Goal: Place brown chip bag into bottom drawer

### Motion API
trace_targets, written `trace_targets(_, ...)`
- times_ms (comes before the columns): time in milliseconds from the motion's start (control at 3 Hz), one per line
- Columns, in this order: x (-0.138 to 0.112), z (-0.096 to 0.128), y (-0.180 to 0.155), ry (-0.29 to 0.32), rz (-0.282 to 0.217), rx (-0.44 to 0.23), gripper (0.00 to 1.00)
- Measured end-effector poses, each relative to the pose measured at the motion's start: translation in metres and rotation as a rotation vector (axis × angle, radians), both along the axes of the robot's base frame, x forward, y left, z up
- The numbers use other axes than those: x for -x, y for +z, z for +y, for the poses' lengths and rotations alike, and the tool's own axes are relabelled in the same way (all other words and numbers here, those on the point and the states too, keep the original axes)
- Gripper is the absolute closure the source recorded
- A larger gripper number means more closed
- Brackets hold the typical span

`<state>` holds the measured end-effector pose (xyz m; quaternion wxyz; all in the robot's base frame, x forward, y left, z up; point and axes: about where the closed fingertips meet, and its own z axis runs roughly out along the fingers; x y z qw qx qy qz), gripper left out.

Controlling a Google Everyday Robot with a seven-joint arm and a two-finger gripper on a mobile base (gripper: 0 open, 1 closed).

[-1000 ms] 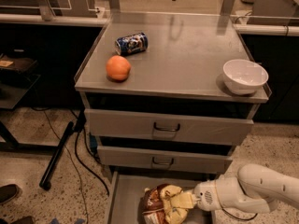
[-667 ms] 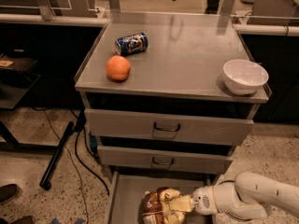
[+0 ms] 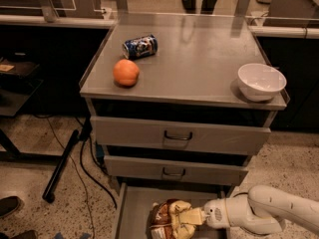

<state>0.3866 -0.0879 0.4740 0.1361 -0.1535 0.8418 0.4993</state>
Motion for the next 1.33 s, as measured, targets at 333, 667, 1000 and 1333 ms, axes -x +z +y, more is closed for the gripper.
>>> trace_targets(333, -0.035, 0.005, -0.061, -0.061, 0.054, -0.102, 1.0)
trace_targets(667, -0.035, 0.005, -0.061, -0.061, 0.054, -0.102, 1.0)
trace_targets(1000, -0.046, 0.003, -0.09, -0.098, 0.08, -0.161, 1.0)
trace_targets(1333, -0.063, 0.001, -0.124, -0.133, 0.108, -0.205, 1.0)
